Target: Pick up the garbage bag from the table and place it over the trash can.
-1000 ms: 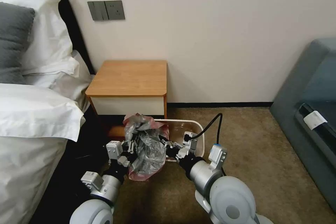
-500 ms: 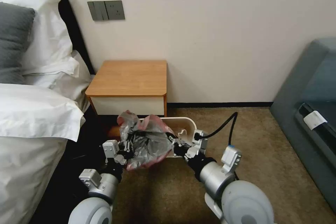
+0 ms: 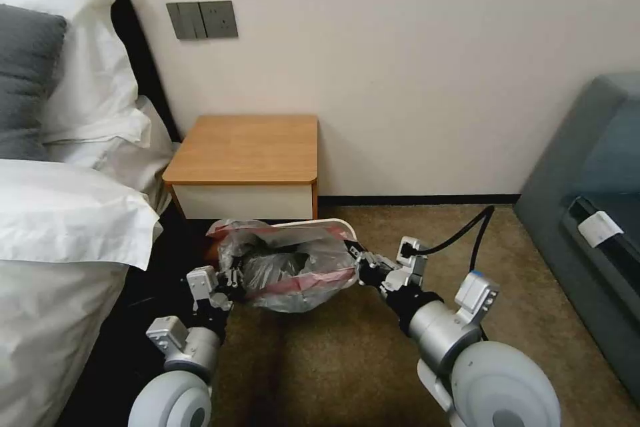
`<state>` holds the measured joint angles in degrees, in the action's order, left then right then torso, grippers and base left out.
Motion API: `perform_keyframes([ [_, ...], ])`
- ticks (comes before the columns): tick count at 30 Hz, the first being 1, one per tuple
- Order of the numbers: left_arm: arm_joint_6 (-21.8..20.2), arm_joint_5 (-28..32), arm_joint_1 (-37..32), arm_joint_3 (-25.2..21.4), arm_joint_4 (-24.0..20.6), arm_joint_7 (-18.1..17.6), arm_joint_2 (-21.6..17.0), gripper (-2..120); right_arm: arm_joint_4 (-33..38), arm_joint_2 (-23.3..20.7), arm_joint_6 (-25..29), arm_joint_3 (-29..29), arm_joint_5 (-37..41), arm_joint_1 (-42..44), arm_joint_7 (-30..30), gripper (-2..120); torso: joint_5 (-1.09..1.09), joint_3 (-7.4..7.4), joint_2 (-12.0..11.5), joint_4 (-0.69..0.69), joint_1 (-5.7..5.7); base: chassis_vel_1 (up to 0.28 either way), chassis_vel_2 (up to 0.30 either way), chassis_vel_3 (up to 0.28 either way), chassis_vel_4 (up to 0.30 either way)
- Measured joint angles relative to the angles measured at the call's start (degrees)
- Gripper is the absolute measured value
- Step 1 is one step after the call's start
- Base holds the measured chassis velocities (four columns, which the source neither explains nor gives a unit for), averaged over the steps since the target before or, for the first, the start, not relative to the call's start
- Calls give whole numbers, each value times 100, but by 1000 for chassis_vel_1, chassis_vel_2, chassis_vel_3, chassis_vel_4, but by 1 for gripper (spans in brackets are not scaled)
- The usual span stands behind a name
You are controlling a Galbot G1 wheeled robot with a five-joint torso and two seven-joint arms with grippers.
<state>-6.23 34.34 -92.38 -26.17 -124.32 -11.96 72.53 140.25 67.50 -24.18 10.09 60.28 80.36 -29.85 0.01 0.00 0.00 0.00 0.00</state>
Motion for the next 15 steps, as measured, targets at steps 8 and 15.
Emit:
perform_keyframes([
  [8,-6,26,18,-57,13,-27,-4,6,17,-4,6,83,-34,7,-92,0,0,0,0,0,0,0,0,0,0],
  [15,-8,70,16,-112,-35,-34,-20,6,-59,11,5,92,-125,24,-107,0,0,0,0,0,0,0,0,0,0],
])
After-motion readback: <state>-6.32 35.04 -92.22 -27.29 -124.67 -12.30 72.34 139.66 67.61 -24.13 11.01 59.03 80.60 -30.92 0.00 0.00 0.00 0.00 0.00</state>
